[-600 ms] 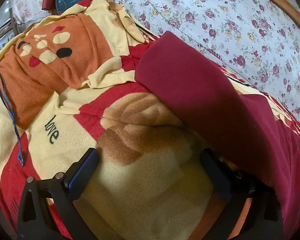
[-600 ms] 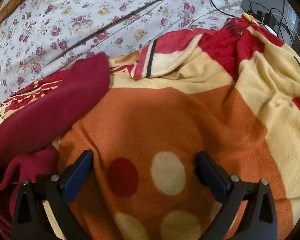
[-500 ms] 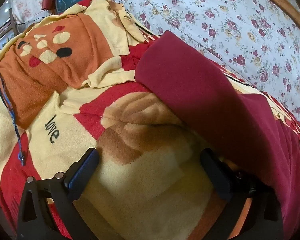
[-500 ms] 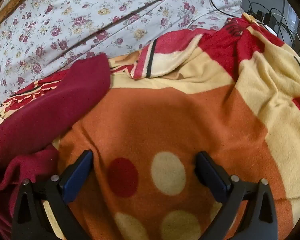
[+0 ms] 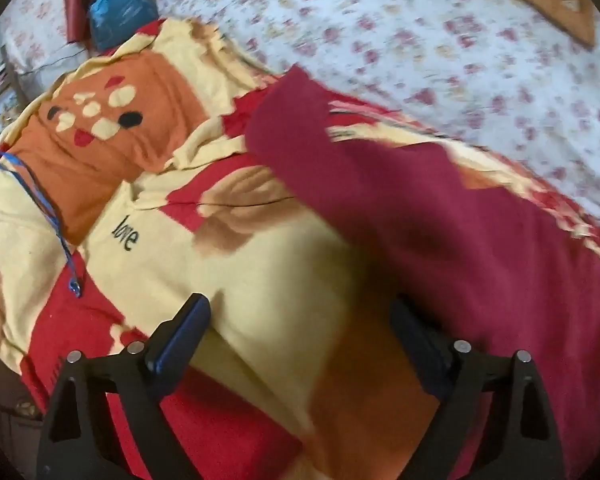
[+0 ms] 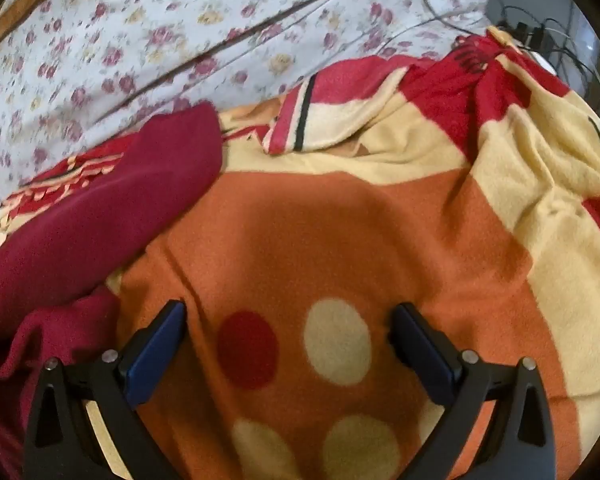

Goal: Fold small clothes
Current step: 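Move both grippers over the dark red sweatshirt on the blanket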

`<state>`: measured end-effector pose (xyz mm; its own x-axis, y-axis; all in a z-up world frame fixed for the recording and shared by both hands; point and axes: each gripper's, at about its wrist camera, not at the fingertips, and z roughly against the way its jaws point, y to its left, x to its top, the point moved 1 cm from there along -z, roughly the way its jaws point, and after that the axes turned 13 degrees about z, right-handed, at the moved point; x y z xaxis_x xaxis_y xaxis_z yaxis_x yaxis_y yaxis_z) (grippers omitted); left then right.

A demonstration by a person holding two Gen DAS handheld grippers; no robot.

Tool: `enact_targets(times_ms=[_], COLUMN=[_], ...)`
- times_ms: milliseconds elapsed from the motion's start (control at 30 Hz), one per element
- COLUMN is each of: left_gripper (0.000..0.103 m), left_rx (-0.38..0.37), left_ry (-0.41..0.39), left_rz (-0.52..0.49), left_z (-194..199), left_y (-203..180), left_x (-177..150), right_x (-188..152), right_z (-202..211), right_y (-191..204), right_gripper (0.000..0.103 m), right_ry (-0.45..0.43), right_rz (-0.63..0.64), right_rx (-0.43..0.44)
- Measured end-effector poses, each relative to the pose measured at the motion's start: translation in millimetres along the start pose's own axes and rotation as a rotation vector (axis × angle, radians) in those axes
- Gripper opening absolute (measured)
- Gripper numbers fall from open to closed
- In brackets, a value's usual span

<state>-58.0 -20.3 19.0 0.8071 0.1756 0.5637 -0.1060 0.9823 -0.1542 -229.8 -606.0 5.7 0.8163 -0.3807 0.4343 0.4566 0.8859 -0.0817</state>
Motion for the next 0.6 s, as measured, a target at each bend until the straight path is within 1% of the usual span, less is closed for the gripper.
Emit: enact_targets(times_ms=[67,167,200,267,333,367,500,600], left_gripper=[0.083,0.083,0.083,0.083,0.083,0.083,0.083,0.083], left_rx=[-0.043,-0.091,-0.098,-0.107,-0.123,-0.124,-0.132,-0.131], left_ry=[-0.011,0.003,0.011,0.016,0.011,0.012,0.013,0.016], left_rz=[-0.002,-0.018,-0.024,-0.041,-0.058,-0.063,-0.091,-0.11], left_z=[15,29,30,36,44,46,55,57], left_y=[-4,-11,-14,-21,-28,-32,-43,-51], left_x=[-8,-22,-24,-31,-38,-37,-42,-43], right_x=[-4,-19,-25,-35,-45,-47,-56,-53], right_z=[11,38,48,72,99,108,146,160], right_y=[2,8,10,17,29,35,73,96], right_gripper=[0.103,0.103,0.103,0.103,0.103,0.103,0.103,0.103], right_ry=[0.043,0.065,0.066,0.056,0.025,0.019,-0.029,-0.064], right_rz=[0.01,0.029,0.035,0.044,0.057,0.071,0.158,0.184], right_rx=[0.021,0.015,0.027,0.066,0.112,0.123,0.114,0.152])
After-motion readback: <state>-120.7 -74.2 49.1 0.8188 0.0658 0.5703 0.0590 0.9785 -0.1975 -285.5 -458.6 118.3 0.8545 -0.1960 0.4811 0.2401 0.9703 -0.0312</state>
